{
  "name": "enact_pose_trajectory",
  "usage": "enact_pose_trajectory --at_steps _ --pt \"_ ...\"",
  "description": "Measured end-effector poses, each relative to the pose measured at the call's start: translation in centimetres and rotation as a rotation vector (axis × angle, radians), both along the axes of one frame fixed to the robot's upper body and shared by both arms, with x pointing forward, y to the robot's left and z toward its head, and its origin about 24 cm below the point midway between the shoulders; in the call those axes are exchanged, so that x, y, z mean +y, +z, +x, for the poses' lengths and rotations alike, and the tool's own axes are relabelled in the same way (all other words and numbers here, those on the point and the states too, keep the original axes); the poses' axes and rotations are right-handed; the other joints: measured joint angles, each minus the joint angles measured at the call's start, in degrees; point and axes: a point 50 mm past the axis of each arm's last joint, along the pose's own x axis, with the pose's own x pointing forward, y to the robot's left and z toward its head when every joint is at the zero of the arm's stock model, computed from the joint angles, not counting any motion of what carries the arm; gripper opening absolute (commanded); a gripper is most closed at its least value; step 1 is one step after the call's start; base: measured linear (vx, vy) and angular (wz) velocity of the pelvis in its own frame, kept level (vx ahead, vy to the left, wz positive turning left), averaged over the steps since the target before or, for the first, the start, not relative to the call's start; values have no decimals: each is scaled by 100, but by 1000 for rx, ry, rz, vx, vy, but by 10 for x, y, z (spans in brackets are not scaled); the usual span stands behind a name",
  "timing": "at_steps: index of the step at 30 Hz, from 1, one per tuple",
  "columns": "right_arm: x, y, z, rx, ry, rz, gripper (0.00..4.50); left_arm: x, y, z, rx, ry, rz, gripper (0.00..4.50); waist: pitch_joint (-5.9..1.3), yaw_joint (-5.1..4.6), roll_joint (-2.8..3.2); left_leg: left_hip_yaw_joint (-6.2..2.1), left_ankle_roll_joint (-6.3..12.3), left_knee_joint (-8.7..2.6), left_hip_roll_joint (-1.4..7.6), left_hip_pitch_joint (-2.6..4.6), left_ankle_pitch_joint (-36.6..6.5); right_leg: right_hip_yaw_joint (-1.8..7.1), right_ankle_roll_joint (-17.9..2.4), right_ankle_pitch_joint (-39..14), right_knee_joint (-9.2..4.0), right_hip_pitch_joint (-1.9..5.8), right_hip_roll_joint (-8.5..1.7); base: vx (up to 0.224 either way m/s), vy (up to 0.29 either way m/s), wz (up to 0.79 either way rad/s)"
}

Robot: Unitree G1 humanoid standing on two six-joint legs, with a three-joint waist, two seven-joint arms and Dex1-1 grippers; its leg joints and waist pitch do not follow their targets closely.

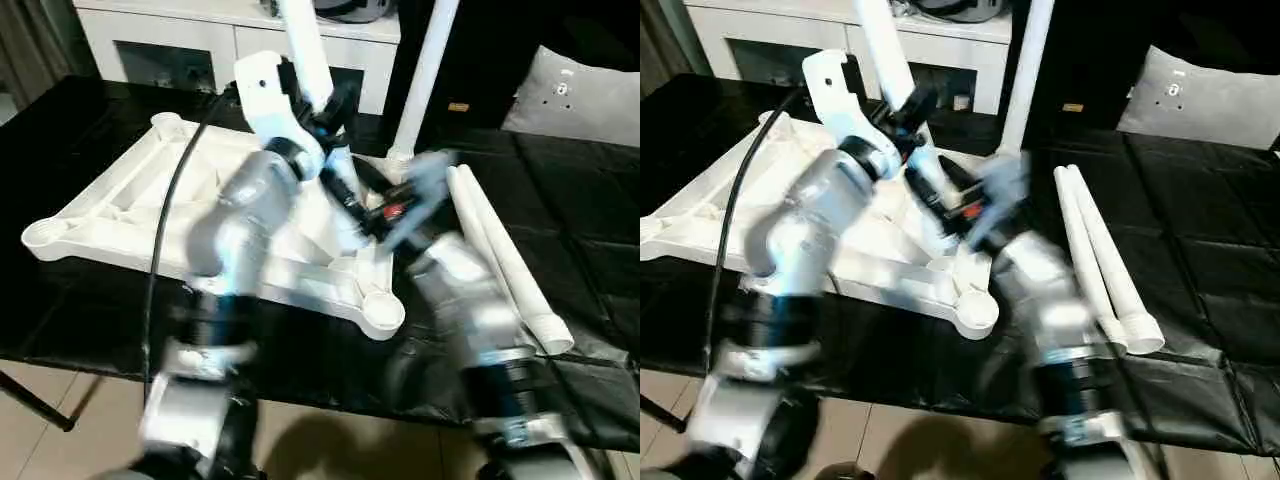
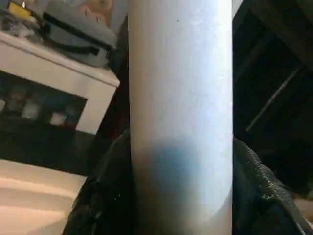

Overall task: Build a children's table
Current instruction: Pick table leg

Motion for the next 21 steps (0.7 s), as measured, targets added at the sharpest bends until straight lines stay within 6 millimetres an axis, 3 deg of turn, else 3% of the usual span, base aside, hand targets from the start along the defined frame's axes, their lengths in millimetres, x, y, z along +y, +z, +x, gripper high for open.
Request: enact_pose_trajectory --at_steps 4,12,17,21 --pt "-12 3 -4 70 105 32 346 9 1 -1 6 -88 -46 186 0 5 0 0 11 0 0 1 7 -1 -1 1 3 0 0 0 0 0" --pt "-32 14 -14 127 279 102 412 6 9 -15 -55 -407 -35 186 -1 18 1 1 10 1 0 4 10 -1 -6 4 5 2 -1 0 0 0" --pt "-36 10 -16 155 338 -38 447 -1 9 -21 -93 -528 39 186 -1 23 3 1 -16 2 0 3 -1 -1 -5 8 5 2 -1 0 0 0" --pt "-36 12 -15 163 362 -125 450 -6 9 -25 -130 -584 119 186 -1 15 3 1 -18 1 1 4 0 -2 -5 9 6 2 -1 0 0 0"
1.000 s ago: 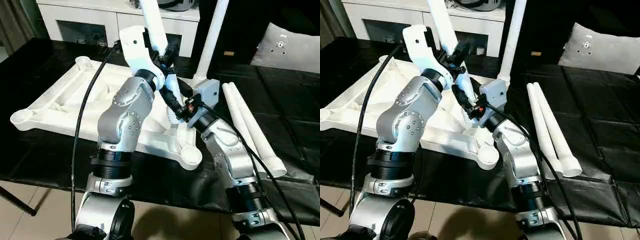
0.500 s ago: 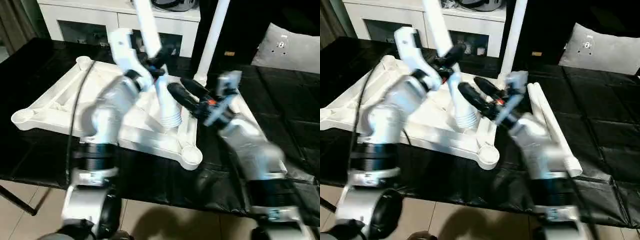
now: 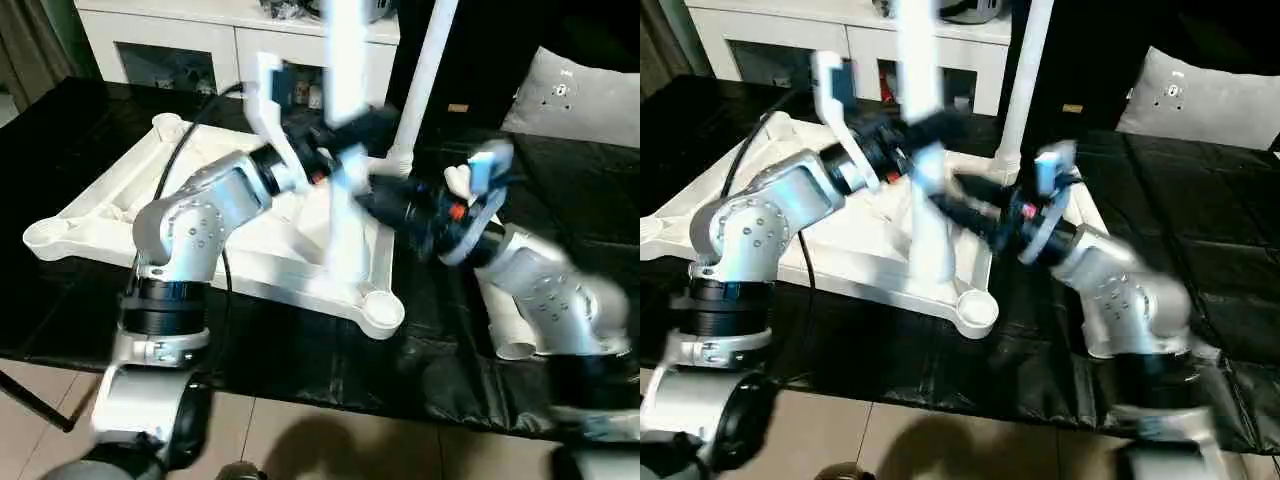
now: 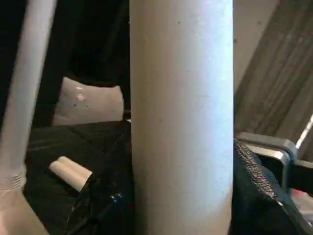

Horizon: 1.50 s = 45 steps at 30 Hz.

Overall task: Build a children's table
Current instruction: Pick table leg

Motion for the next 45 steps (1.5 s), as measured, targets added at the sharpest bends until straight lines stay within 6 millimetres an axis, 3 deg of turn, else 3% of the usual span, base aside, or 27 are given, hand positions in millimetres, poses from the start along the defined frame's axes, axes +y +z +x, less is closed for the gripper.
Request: enact_pose_trajectory --at_steps 13,39,45 --pt "9 -14 1 51 28 -107 450 -13 2 -8 -97 -61 69 186 0 2 0 0 -1 2 0 -1 1 0 -2 1 2 0 0 0 0 0" --pt "25 -23 0 97 91 -68 215 -20 0 -12 -122 -72 81 185 0 3 0 0 -1 5 0 -1 1 0 -3 2 6 0 0 0 0 0" --pt "25 -26 -1 105 104 -80 199 -19 -4 -12 -103 -68 82 185 0 4 0 0 -1 5 0 -1 1 1 -3 2 6 0 0 0 0 0"
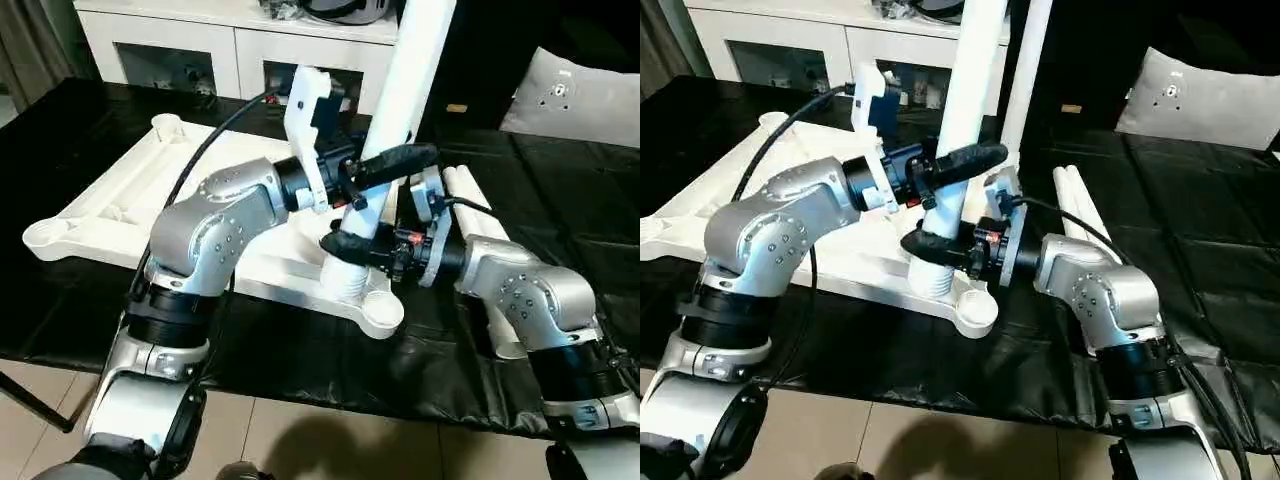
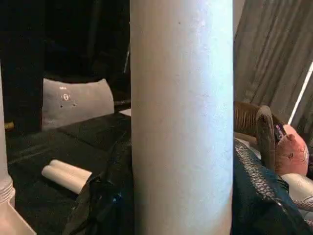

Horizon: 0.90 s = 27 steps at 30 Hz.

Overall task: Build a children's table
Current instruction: Pick table leg

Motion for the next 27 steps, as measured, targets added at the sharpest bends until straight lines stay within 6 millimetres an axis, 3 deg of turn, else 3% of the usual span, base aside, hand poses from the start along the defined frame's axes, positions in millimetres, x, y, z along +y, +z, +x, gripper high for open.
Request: enact_pose_trajectory --at_steps 3,6,8,12,16,22,27 --pt "1 -1 0 0 3 -11 198 0 -2 0 28 4 8 185 0 -2 0 0 0 0 0 0 0 0 0 0 1 0 0 0 0 0" --pt "2 -2 0 -2 2 -17 195 -1 -3 0 45 7 6 255 0 -1 0 0 0 1 0 0 0 0 0 0 1 0 0 0 0 0" --pt "4 -3 1 -8 -14 -30 194 -5 -3 -3 50 -16 -15 255 0 -1 0 0 0 1 0 0 0 0 0 0 1 0 0 0 0 0" --pt "6 -3 2 -22 -37 -23 192 -10 -3 -5 62 -14 -49 297 0 -2 0 0 1 2 0 -2 0 0 -1 0 3 0 0 0 0 0" --pt "4 0 4 -57 -57 6 192 -16 2 -10 114 -22 -170 299 0 -1 -1 0 1 6 0 -6 0 0 -2 1 2 1 -2 0 0 0" --pt "6 -3 2 -83 -93 30 192 -17 4 -11 116 -21 -206 299 0 -6 -1 0 2 5 1 -4 1 -1 0 2 1 1 -1 0 0 0" --pt "-7 -6 6 -71 -265 29 191 -10 10 -10 68 -20 -253 299 -1 -1 2 0 2 5 0 -1 1 0 0 3 -1 1 -1 0 0 0"
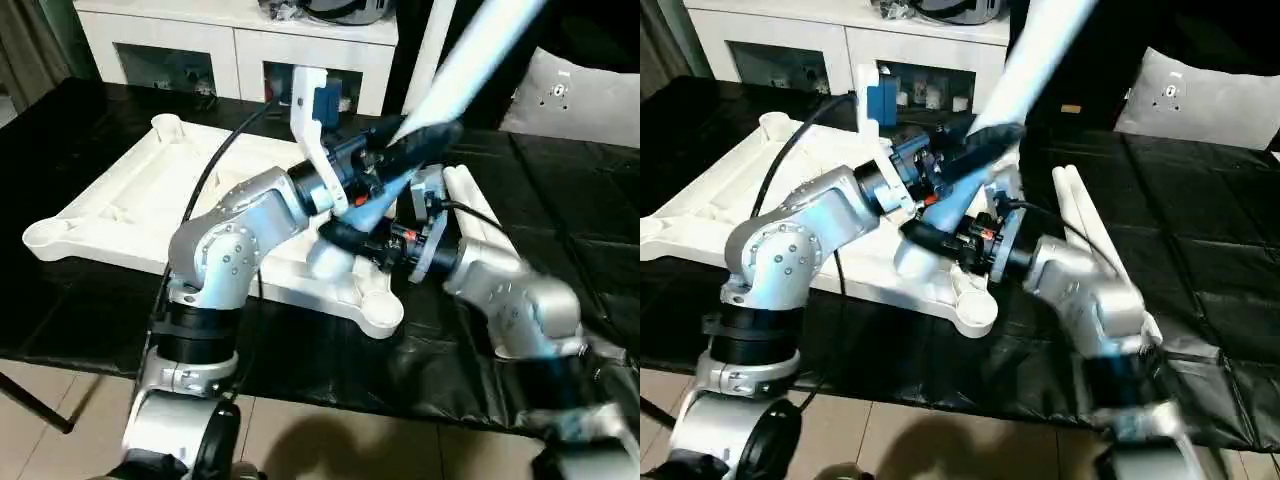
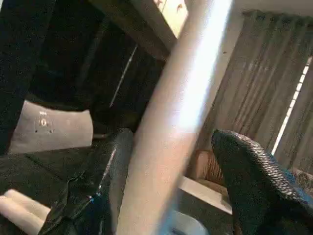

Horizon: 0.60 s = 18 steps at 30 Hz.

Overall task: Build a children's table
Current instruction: Pick table leg

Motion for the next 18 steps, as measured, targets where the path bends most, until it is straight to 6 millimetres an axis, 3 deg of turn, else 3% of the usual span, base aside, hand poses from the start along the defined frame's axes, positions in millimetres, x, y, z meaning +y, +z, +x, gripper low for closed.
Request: enact_pose_trajectory --at_steps 4,10,14,18 --pt "-15 -16 -6 63 -81 -40 191 25 -9 9 -31 62 104 299 -3 -15 5 0 -2 -4 1 5 1 0 4 -2 1 4 2 0 0 0" --pt "-36 -32 -7 109 -258 -136 191 55 -53 25 -49 175 442 299 -2 -26 31 -1 -14 -4 1 4 7 2 29 5 -14 1 3 0 0 0" --pt "-48 -31 -3 120 -392 -131 191 59 -70 24 -158 95 669 299 -11 -11 86 -1 -16 -6 -1 9 7 5 16 14 -16 4 1 0 0 0" --pt "-57 -34 -8 118 -440 -169 191 64 -105 18 -159 -80 885 299 -25 -18 170 0 -16 -8 -4 10 7 8 16 14 -14 6 0 0 0 0"
